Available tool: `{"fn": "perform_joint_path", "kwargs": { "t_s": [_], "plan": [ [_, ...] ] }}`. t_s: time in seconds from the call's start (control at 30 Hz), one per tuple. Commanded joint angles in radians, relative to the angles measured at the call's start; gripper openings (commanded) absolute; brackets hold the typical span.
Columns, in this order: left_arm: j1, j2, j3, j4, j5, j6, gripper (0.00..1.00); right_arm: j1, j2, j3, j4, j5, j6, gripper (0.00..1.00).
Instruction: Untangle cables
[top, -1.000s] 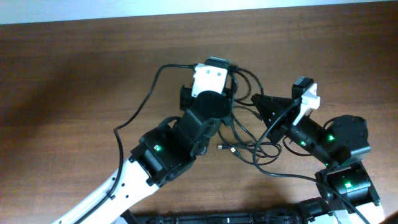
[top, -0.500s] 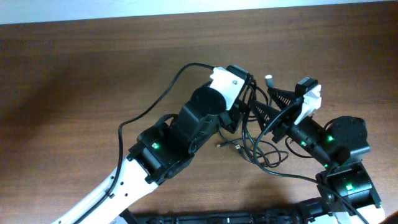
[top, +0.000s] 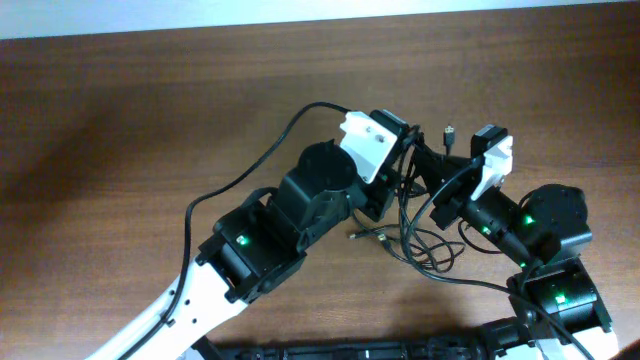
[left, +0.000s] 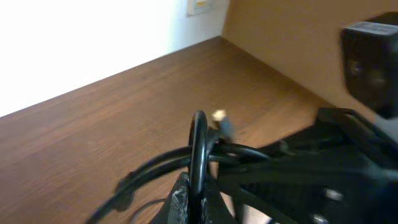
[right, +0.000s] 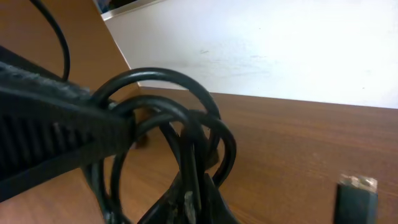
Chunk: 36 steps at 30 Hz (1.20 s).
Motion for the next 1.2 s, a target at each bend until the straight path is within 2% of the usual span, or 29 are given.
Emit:
{"fn": "perform_joint_path", "kwargs": {
  "t_s": [0.0, 0.07, 0.13, 0.4, 0.43, 0.47, 0.5, 0.57, 0.67, 0.77, 0.87, 0.93, 0.97, 1.0, 1.03, 1.07, 1.17],
  "plan": [
    [0.005, -0.024, 0.009, -0.012, -0.312, -0.007, 0.00, -0.002, -0.010, 0.013, 0.009, -0.023, -0.005, 0.04],
    [0.005, -0.024, 0.009, -0.059, -0.483, -0.062, 0.00, -0.002, -0.027, 0.013, 0.009, -0.024, -0.005, 0.04],
    [0.005, -0.024, 0.009, -0.100, -0.565, -0.119, 0.00, -0.002, -0.051, 0.013, 0.009, -0.023, -0.005, 0.04],
    [0.005, -0.025, 0.010, -0.118, -0.567, -0.130, 0.00, -0.002, -0.072, 0.013, -0.023, 0.045, -0.005, 0.05],
    [0.005, -0.025, 0.010, -0.119, -0.535, -0.129, 0.00, -0.002, -0.072, 0.013, -0.030, 0.053, -0.005, 0.43],
    [0.005, -0.025, 0.010, -0.118, -0.502, -0.126, 0.00, -0.002, -0.072, 0.013, -0.032, 0.053, -0.005, 0.65],
    [0.005, -0.025, 0.010, -0.118, -0.463, -0.125, 0.00, -0.002, -0.072, 0.013, -0.033, 0.053, -0.005, 0.76],
    [0.005, -0.025, 0.010, -0.116, -0.403, -0.090, 0.00, -0.002, -0.072, 0.013, -0.040, 0.060, -0.005, 0.83],
    [0.005, -0.025, 0.010, -0.112, -0.266, 0.004, 0.00, -0.002, -0.072, 0.013, -0.044, 0.060, -0.008, 0.85],
    [0.005, -0.025, 0.010, -0.090, -0.043, 0.201, 0.00, -0.002, -0.072, 0.013, -0.068, 0.059, -0.060, 0.89],
    [0.005, -0.025, 0.010, -0.077, 0.000, 0.234, 0.00, -0.002, -0.072, 0.013, -0.115, 0.059, -0.124, 0.90],
    [0.005, -0.026, 0.010, -0.061, 0.008, 0.235, 0.00, -0.002, -0.072, 0.013, -0.126, 0.059, -0.140, 0.89],
    [0.005, -0.027, 0.010, -0.053, 0.019, 0.234, 0.00, -0.002, -0.071, 0.013, -0.130, 0.059, -0.140, 0.85],
    [0.005, -0.027, 0.010, -0.046, 0.023, 0.234, 0.00, -0.002, -0.071, 0.013, -0.132, 0.059, -0.142, 0.67],
    [0.005, -0.027, 0.010, -0.034, 0.023, 0.233, 0.00, -0.002, -0.069, 0.013, -0.135, 0.059, -0.148, 0.23],
    [0.005, -0.027, 0.010, -0.019, 0.023, 0.233, 0.00, -0.002, -0.068, 0.013, -0.137, 0.059, -0.147, 0.04],
    [0.005, -0.036, 0.010, 0.021, 0.013, 0.233, 0.00, -0.002, -0.068, 0.013, -0.137, 0.060, -0.147, 0.04]
  ]
}}
